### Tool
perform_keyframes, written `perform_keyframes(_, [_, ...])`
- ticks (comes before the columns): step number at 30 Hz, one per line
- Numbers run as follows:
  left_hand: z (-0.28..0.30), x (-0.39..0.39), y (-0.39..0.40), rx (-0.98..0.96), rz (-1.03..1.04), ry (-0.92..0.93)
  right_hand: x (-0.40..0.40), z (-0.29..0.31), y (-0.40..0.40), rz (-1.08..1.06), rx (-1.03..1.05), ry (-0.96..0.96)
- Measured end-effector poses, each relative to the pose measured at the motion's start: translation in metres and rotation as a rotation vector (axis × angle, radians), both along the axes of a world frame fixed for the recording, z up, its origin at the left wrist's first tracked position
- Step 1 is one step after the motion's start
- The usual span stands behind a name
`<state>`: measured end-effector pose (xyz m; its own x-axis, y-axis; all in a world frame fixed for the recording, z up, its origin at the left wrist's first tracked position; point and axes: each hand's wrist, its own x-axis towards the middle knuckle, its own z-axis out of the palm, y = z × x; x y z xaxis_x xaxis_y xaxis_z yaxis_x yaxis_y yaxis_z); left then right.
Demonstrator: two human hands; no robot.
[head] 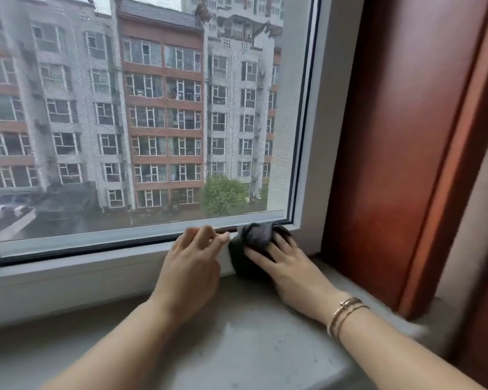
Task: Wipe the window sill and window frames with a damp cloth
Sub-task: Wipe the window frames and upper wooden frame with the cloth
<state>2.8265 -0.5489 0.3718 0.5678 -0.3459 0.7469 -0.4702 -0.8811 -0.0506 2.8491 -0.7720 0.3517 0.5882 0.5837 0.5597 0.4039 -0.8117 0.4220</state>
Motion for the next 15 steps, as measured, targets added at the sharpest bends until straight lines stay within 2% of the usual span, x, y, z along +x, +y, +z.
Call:
perform_keyframes(5, [-0.006,-0.003,-0.011,-0.129,0.049,-0.025,0.001,0.002,-0.036,-0.18,0.189,-0.047])
perform_keyframes(9, [-0.003,-0.007,-0.018,-0.216,0.091,-0.014,-0.006,0.004,-0.012,-0.164,0.317,-0.01])
perform_keyframes(12, [-0.002,-0.012,-0.018,-0.254,0.092,-0.01,-0.021,-0.005,-0.004,-0.138,0.611,0.109])
perform_keyframes(15, [-0.002,-0.01,-0.019,-0.296,0.084,-0.006,-0.027,-0.001,-0.013,-0.393,0.919,0.241])
